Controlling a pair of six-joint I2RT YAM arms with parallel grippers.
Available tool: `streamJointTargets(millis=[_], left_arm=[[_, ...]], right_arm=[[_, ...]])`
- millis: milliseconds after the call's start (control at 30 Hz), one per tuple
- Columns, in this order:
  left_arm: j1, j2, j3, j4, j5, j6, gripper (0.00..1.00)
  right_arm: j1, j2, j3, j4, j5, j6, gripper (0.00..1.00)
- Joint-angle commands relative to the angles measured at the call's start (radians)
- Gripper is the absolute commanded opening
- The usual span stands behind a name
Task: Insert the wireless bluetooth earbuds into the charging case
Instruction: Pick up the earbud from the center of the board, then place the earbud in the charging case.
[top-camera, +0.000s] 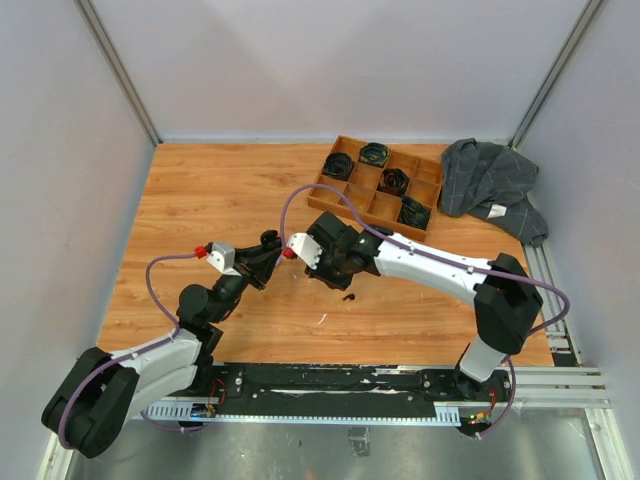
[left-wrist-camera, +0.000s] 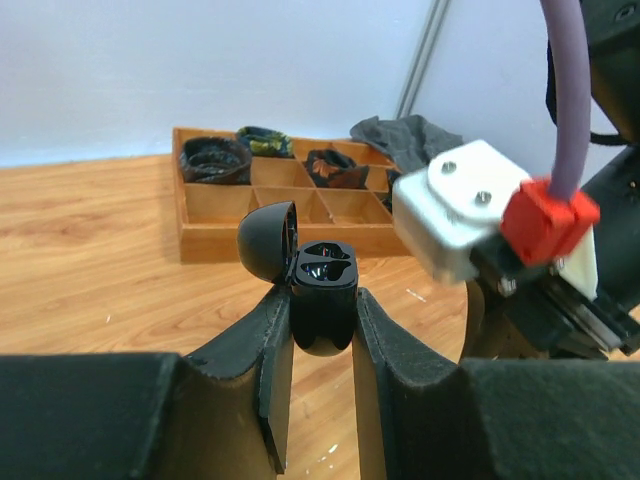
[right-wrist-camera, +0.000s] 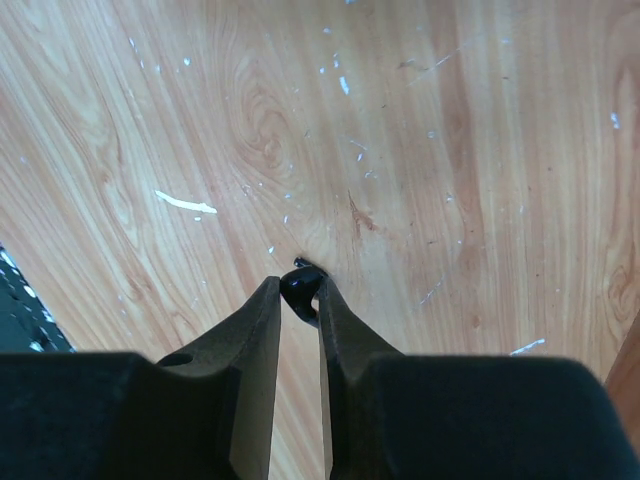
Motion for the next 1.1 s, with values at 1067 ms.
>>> streamJointTargets(millis=[1067], left_arm=[[-0.003,0.218,-0.090,0.549,0.456,0.032,0.07]], right_arm=[[0.101,-0.568,-0.453,0.951,0.201,0.821,0.11]])
